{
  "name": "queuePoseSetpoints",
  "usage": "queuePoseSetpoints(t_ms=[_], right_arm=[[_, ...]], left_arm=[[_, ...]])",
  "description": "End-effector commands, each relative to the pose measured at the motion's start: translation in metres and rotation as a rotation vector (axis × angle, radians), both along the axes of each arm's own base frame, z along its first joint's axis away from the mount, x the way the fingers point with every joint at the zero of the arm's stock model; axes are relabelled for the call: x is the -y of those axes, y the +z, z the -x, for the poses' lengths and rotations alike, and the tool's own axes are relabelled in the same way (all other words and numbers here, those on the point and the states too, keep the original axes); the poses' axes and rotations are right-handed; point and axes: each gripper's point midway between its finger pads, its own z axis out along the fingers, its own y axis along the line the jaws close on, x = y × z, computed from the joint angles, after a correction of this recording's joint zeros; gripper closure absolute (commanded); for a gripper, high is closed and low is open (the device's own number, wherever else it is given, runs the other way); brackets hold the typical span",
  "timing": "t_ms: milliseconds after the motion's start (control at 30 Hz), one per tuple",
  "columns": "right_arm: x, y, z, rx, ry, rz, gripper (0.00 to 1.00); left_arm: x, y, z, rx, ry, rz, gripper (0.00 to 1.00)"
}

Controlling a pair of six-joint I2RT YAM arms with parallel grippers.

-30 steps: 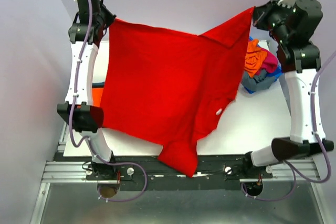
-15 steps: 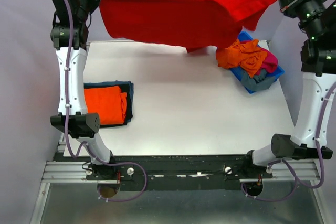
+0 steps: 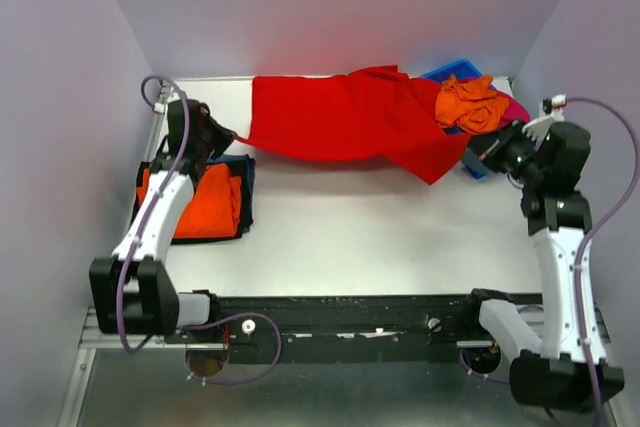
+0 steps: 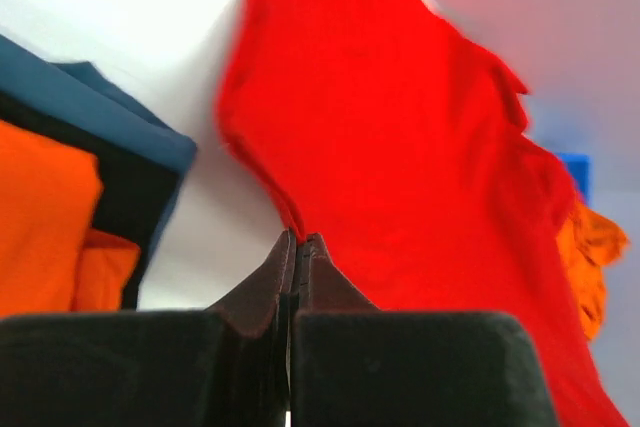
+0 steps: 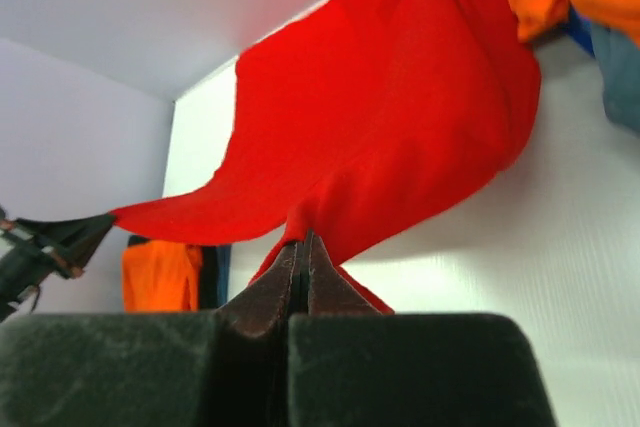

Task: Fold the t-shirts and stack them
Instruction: Flatten out the tshirt

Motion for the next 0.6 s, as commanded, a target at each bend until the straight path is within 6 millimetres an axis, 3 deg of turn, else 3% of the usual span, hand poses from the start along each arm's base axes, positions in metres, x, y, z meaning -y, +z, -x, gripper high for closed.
queuePoseSetpoints(t_ms=[0, 100, 233, 367, 567], right_arm=[[-0.001, -0.06, 0.046, -0.065, -0.041, -0.014, 0.99], [0.001, -0.092, 0.085, -0.116, -0.084, 0.006, 0.99], [0.007, -0.104, 0.112, -0.093, -0.13, 0.053, 0.99], [0.012, -0.118, 0.102, -0.14, -0.127, 0.09, 0.99], [0.0, -0.125, 0.056, -0.195, -0.007, 0.043, 0.99]], left_arm=[[0.012, 0.007, 0.044, 0.151, 0.005, 0.053, 1.0], [0.002, -0.018, 0.077, 0.09, 0.023, -0.005, 1.0], [-0.012, -0.033, 0.106, 0.075, 0.069, -0.056, 1.0], [-0.011, -0.046, 0.103, 0.076, 0.082, -0.032, 1.0], [-0.005, -0.057, 0.071, 0.011, 0.063, -0.023, 1.0]])
